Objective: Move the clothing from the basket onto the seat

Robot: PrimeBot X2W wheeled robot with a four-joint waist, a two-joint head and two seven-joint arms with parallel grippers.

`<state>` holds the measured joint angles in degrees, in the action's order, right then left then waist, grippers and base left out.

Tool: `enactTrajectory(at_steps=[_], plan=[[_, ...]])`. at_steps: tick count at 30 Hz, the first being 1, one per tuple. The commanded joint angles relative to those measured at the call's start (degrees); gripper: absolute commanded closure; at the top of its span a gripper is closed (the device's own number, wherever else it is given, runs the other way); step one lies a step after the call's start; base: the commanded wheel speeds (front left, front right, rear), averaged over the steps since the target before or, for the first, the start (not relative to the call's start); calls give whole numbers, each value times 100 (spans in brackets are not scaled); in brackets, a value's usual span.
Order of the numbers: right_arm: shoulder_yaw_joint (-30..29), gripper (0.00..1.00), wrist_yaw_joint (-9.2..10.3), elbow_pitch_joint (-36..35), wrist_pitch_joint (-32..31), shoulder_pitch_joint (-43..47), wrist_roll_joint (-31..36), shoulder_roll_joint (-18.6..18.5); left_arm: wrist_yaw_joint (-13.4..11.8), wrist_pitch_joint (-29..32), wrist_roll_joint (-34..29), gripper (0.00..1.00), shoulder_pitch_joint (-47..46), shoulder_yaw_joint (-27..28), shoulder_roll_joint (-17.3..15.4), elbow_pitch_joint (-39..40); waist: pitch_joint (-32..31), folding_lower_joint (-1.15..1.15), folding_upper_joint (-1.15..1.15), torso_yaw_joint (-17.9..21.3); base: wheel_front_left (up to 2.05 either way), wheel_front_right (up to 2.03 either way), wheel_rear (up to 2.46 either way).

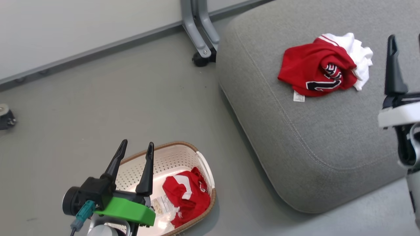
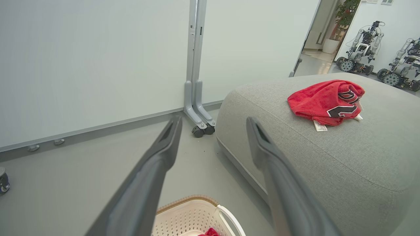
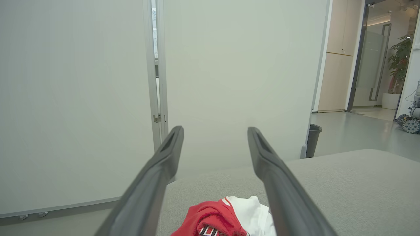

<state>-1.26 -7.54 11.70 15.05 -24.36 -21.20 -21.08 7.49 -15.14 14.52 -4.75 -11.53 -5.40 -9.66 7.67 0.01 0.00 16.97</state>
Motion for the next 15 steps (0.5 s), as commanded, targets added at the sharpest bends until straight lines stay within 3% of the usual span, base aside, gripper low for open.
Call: enactTrajectory(at_steps=[1, 8, 15], plan=[[54, 0, 9, -157, 19, 245, -16, 51, -4, -1, 28, 0, 127, 68, 34, 12, -356, -1, 0, -348, 0, 0, 0], [558, 0, 10, -847, 19, 1112, 76, 368, -4, 0, 25, 0, 359, 424, 177, 40, -602, -1, 0, -876, 0, 0, 0], [881, 0, 7, -885, 19, 1839, 314, 783, -4, 0, 130, 0, 475, 697, 230, 31, -747, -1, 0, -1381, 0, 0, 0]])
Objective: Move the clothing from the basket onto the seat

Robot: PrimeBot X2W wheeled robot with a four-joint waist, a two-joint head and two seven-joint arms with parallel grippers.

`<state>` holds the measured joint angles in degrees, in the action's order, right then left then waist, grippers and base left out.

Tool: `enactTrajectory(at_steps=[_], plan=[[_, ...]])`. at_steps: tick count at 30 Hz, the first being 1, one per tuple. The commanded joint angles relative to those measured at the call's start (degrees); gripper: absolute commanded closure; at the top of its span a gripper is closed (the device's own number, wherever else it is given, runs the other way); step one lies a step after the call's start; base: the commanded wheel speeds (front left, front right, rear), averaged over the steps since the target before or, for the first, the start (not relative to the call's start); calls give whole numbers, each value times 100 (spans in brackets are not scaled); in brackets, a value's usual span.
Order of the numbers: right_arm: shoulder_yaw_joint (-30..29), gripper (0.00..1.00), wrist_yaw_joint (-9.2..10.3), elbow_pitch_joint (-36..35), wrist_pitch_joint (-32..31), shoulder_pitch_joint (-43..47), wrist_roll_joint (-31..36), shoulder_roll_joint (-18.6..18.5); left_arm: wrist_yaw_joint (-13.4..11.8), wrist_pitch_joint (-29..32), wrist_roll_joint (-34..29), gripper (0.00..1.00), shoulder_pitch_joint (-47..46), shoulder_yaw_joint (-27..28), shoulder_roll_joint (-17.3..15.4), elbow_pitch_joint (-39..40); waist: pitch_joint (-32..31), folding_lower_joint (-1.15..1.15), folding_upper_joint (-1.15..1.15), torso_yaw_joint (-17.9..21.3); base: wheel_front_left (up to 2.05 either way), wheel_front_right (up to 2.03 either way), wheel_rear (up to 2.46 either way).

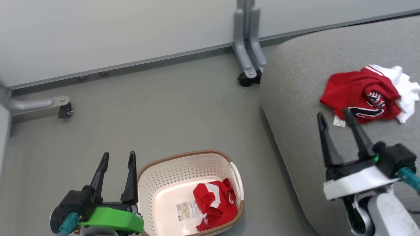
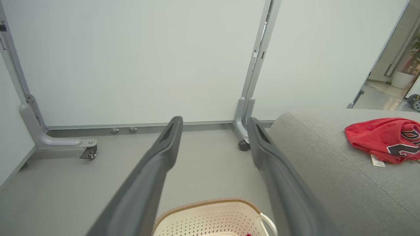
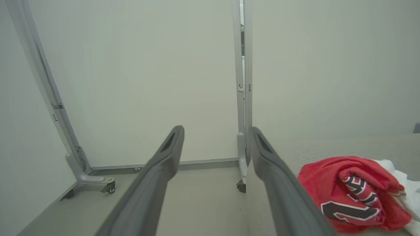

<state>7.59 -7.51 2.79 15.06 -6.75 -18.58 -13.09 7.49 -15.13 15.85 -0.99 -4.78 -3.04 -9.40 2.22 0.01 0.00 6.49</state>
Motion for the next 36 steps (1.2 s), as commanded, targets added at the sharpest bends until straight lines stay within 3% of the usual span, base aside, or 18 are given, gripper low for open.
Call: enactTrajectory(at_steps=[1, 16, 36], plan=[[7, 0, 4, 20, 18, 161, 127, 66, -4, -1, -12, 0, 119, 43, 0, -17, -224, -1, 0, -395, 0, 0, 0], [-217, 0, 5, 110, 18, 862, 557, 850, -4, -1, 85, 0, 419, 167, 10, -356, -433, -1, 0, -754, 0, 0, 0], [-356, 0, 5, 269, 17, 849, 592, 1004, -4, -1, 94, 0, 481, 128, 11, -424, -414, -1, 0, -664, 0, 0, 0]])
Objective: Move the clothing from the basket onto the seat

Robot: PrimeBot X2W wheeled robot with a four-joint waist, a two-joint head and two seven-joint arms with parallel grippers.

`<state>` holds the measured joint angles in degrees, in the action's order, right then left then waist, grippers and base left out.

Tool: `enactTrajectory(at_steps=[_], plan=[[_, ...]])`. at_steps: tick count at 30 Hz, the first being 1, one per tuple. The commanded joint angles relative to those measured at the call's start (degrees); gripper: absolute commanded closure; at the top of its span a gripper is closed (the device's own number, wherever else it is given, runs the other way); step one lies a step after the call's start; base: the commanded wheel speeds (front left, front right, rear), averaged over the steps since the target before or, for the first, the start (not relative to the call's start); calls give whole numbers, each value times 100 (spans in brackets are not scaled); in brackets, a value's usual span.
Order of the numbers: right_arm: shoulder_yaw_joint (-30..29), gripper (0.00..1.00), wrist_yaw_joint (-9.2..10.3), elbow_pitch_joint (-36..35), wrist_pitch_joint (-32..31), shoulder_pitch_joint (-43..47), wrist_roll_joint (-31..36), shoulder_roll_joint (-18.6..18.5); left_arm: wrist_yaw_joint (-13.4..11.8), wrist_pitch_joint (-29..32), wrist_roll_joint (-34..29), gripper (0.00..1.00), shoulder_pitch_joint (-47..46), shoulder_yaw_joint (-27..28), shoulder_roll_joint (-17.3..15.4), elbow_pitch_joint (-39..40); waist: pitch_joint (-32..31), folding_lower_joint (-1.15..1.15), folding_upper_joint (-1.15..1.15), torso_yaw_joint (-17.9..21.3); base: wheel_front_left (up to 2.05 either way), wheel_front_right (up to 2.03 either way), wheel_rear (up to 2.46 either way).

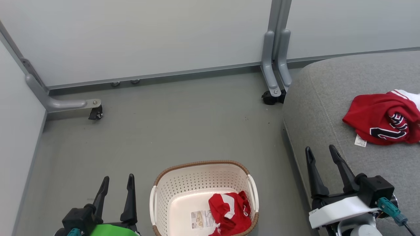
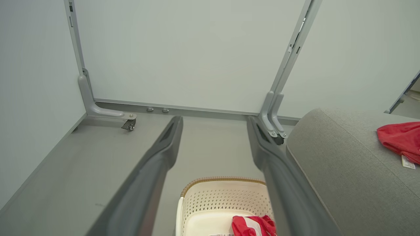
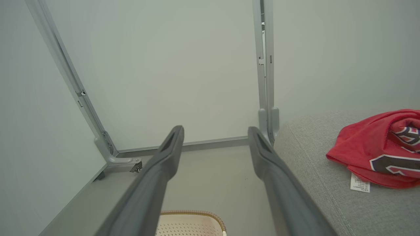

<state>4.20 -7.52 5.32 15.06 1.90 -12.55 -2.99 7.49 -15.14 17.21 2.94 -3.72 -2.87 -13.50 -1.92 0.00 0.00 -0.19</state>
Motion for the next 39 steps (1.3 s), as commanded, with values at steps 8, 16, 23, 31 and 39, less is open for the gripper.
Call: enactTrajectory(at_steps=[8, 16, 23, 31, 39], plan=[[-40, 0, 6, 17, 17, -4, -36, 4, -4, 0, -119, 0, 118, 30, -6, -23, -2, 0, 0, 22, 0, 0, 0], [-32, 0, 6, 2, 17, 3, -28, 7, -4, 0, -100, 0, 52, -43, -6, -38, 40, 0, 0, 10, 0, 0, 0], [-49, 0, 6, 27, 17, 25, 47, 6, -4, 0, -90, 0, 50, -63, -6, -44, 85, 0, 0, 6, 0, 0, 0], [15, 0, 6, 24, 17, 16, 198, -83, -4, 0, -232, 0, -72, -310, -5, -190, 283, 0, 0, 78, 0, 0, 0], [-107, 0, 6, -157, 17, -372, 174, -225, -4, -1, -425, 0, -802, -832, -8, -643, 1313, 0, 0, 292, 0, 0, 0]])
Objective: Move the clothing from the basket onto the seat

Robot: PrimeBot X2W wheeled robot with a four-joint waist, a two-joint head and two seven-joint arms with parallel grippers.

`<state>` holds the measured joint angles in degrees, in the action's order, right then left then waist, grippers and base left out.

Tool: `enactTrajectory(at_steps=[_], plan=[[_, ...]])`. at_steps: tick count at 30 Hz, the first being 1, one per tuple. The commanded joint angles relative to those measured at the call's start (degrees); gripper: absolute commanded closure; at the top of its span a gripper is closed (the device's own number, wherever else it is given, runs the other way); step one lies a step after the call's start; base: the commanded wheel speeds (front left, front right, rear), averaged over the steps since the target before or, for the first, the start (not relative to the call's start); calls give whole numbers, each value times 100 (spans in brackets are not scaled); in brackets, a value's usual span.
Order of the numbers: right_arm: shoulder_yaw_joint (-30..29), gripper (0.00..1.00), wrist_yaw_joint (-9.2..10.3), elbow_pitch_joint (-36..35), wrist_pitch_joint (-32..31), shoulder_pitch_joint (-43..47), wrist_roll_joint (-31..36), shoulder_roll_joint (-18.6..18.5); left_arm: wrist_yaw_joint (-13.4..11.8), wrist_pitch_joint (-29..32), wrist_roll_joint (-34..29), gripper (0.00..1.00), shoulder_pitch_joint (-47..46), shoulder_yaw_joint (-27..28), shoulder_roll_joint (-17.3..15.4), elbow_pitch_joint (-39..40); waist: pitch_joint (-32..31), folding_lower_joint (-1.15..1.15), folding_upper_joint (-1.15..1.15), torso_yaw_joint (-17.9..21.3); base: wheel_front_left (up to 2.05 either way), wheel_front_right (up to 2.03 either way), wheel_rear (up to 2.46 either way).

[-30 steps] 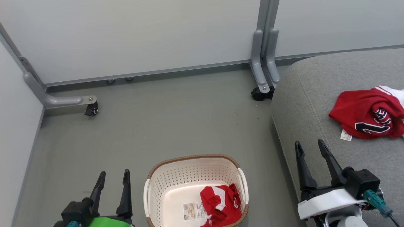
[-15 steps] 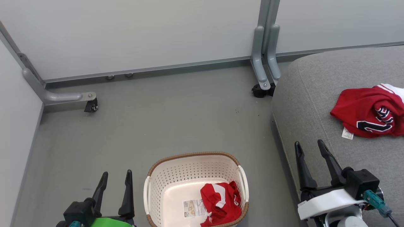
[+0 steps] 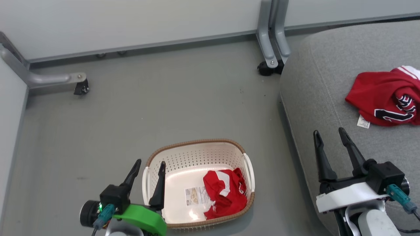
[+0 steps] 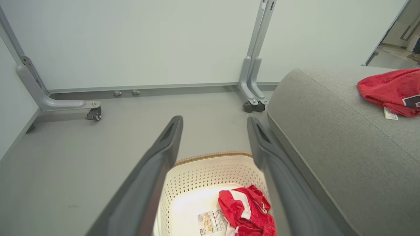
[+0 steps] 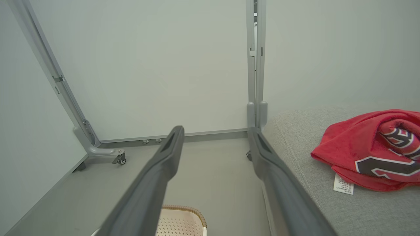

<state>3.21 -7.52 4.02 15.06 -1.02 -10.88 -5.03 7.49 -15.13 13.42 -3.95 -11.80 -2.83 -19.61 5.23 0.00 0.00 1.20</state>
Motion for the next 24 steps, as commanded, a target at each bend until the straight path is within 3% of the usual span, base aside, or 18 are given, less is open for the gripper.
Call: enactTrajectory(at_steps=[1, 14, 24], plan=[[-16, 0, 6, -64, 17, -157, 13, -20, -4, -2, -90, 0, -263, -95, -13, -86, 772, 0, 0, 183, 0, 0, 0], [-21, 0, 6, -764, 17, -1098, 118, -44, -4, -2, -391, 0, -2454, -1325, -144, -1519, 3076, 0, 0, 542, 0, 0, 0], [145, 0, 6, -1208, 18, -1602, 186, 7, -4, -2, -491, 0, -3997, -1750, -98, -3063, 4390, 0, 0, 740, 0, 0, 0]])
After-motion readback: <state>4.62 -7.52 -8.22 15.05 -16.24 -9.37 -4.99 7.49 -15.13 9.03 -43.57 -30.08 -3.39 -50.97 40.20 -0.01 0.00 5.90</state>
